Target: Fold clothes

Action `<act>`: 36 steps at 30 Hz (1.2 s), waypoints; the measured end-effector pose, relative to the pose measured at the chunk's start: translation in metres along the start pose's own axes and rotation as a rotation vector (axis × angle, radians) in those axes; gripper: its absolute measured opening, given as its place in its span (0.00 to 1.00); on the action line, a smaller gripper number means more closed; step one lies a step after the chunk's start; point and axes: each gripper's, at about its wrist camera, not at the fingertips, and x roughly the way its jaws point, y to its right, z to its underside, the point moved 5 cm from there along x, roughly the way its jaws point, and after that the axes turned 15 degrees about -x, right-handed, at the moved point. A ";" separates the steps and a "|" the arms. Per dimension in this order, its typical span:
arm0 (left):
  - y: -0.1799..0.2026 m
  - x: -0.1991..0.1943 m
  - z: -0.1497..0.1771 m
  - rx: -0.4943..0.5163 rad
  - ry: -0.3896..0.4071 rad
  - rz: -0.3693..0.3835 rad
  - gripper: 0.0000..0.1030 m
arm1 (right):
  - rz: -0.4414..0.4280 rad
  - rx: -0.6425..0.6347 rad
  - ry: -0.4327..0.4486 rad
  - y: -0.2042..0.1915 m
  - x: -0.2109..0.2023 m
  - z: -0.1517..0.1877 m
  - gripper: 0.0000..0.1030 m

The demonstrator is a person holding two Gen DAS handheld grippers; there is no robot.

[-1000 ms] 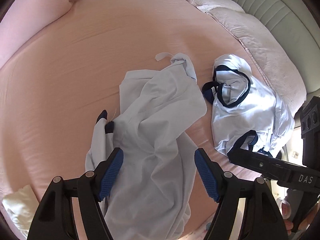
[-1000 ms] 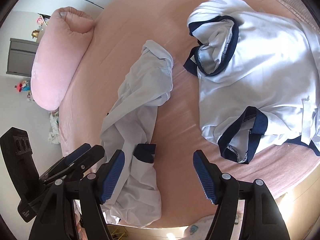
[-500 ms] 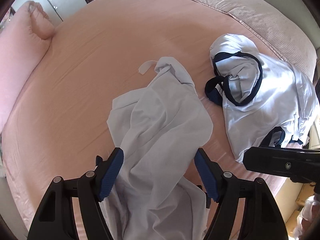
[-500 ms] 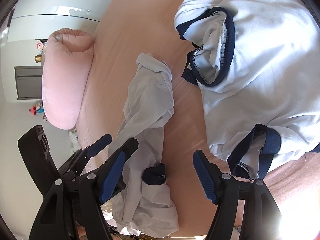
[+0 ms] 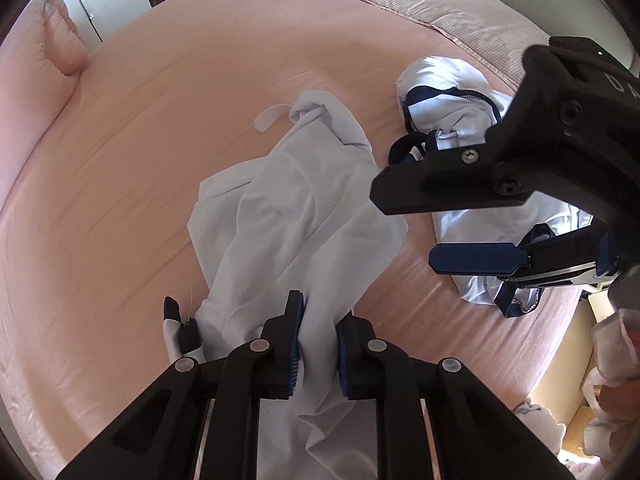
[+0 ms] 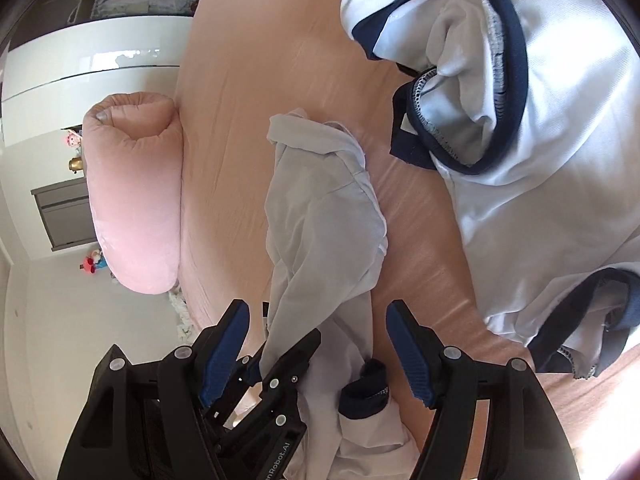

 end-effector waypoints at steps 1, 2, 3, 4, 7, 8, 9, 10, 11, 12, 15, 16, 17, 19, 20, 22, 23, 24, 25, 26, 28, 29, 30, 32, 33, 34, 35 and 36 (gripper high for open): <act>-0.002 0.000 0.001 -0.013 -0.003 0.009 0.11 | -0.022 0.018 -0.006 -0.001 0.006 0.000 0.68; -0.004 0.000 0.003 -0.026 -0.006 0.019 0.11 | -0.046 0.037 -0.011 -0.001 0.011 -0.001 0.68; -0.006 0.000 0.004 -0.039 -0.009 0.028 0.11 | -0.065 0.063 -0.018 -0.001 0.016 0.000 0.68; -0.009 0.000 0.005 -0.052 -0.012 0.037 0.11 | -0.084 0.090 -0.026 0.000 0.022 0.000 0.68; -0.015 0.001 0.009 -0.091 -0.021 0.065 0.11 | -0.073 0.142 -0.031 0.003 0.033 0.002 0.68; -0.016 0.000 0.010 -0.100 -0.024 0.071 0.11 | -0.061 0.152 -0.036 0.005 0.035 0.003 0.68; -0.017 -0.001 0.011 -0.106 -0.026 0.080 0.11 | -0.056 0.164 -0.032 0.006 0.036 0.005 0.68; -0.017 -0.002 0.012 -0.110 -0.024 0.086 0.11 | -0.052 0.174 -0.020 0.007 0.036 0.006 0.68; -0.018 -0.003 0.013 -0.112 -0.018 0.087 0.11 | -0.038 0.173 -0.008 0.010 0.035 0.007 0.68; -0.018 -0.004 0.013 -0.113 -0.016 0.085 0.11 | -0.020 0.175 -0.002 0.012 0.036 0.007 0.68; -0.020 -0.003 0.016 -0.130 -0.024 0.099 0.10 | 0.004 0.192 -0.002 0.021 0.042 0.004 0.68; -0.021 -0.003 0.018 -0.138 -0.026 0.104 0.10 | 0.005 0.194 -0.008 0.023 0.046 0.003 0.68; -0.022 -0.003 0.019 -0.143 -0.032 0.109 0.10 | 0.006 0.196 -0.015 0.026 0.049 0.001 0.68; -0.025 0.001 0.022 -0.162 -0.044 0.125 0.10 | 0.007 0.200 -0.027 0.030 0.056 -0.001 0.68; -0.027 0.003 0.024 -0.173 -0.049 0.133 0.10 | 0.008 0.203 -0.033 0.033 0.059 -0.002 0.58; -0.030 0.008 0.028 -0.195 -0.060 0.150 0.10 | 0.009 0.207 -0.046 0.037 0.066 -0.004 0.43; -0.032 0.010 0.029 -0.205 -0.065 0.158 0.10 | 0.016 0.189 -0.045 0.036 0.067 -0.006 0.35; -0.033 0.011 0.031 -0.216 -0.068 0.165 0.10 | 0.030 0.163 -0.048 0.033 0.069 -0.008 0.29; -0.034 0.012 0.033 -0.226 -0.072 0.172 0.10 | 0.043 0.136 -0.053 0.031 0.070 -0.010 0.26; -0.034 0.013 0.034 -0.233 -0.076 0.180 0.10 | 0.066 0.106 -0.051 0.028 0.070 -0.011 0.21; -0.035 0.014 0.036 -0.247 -0.083 0.193 0.10 | 0.091 0.034 -0.044 0.020 0.071 -0.014 0.14; -0.036 0.013 0.036 -0.259 -0.087 0.194 0.10 | 0.107 -0.006 -0.043 0.015 0.070 -0.014 0.11; -0.037 0.012 0.036 -0.276 -0.093 0.197 0.10 | 0.124 -0.047 -0.043 0.011 0.070 -0.013 0.10; -0.039 0.008 0.034 -0.310 -0.109 0.213 0.10 | 0.182 -0.134 -0.042 0.003 0.068 -0.013 0.10; -0.040 0.005 0.032 -0.323 -0.115 0.226 0.10 | 0.204 -0.167 -0.042 0.000 0.067 -0.013 0.10; -0.041 0.000 0.029 -0.332 -0.118 0.242 0.11 | 0.226 -0.200 -0.042 -0.003 0.067 -0.013 0.10; -0.042 -0.005 0.026 -0.337 -0.120 0.251 0.12 | 0.248 -0.233 -0.041 -0.007 0.066 -0.013 0.10; -0.045 -0.009 0.022 -0.341 -0.126 0.248 0.14 | 0.250 -0.245 -0.041 -0.007 0.066 -0.013 0.10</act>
